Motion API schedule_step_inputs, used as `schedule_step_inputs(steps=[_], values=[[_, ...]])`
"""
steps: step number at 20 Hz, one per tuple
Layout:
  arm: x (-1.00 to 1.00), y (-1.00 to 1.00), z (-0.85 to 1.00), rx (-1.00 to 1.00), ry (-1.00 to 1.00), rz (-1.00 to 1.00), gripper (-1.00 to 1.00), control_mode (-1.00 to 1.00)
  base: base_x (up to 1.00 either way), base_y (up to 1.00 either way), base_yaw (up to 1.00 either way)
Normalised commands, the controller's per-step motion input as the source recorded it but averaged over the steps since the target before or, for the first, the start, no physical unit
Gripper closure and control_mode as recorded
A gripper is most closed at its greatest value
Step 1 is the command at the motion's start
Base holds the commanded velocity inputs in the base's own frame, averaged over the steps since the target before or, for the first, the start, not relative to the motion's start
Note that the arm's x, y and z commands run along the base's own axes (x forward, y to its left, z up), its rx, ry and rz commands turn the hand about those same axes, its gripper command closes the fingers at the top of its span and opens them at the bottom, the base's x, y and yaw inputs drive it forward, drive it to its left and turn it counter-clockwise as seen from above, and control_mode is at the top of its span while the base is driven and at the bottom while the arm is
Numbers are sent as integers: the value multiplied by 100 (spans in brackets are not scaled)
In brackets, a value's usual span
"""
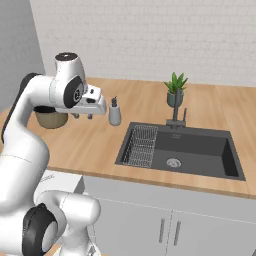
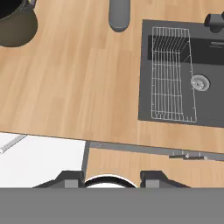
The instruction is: Pick the tongs from the drawer and place it on the counter.
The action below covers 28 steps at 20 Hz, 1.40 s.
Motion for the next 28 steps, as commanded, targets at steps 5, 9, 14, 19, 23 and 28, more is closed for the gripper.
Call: schedule_step_inputs(steps=[5, 9, 14, 19, 23, 28], values=[[-74, 4, 0, -3, -17, 0, -100, -100, 0, 0, 0], [-97, 19, 0, -3, -25, 2, -100, -100, 0, 0, 0], [-63, 5, -2, 0, -14, 2, -100, 100, -7, -4, 3], [0, 0, 0, 0, 0, 0, -100, 100, -6, -64, 33], [0, 0, 0, 0, 0, 0, -100, 100, -19, -70, 68], [0, 0, 0, 0, 0, 0, -100, 100, -3, -10, 91]])
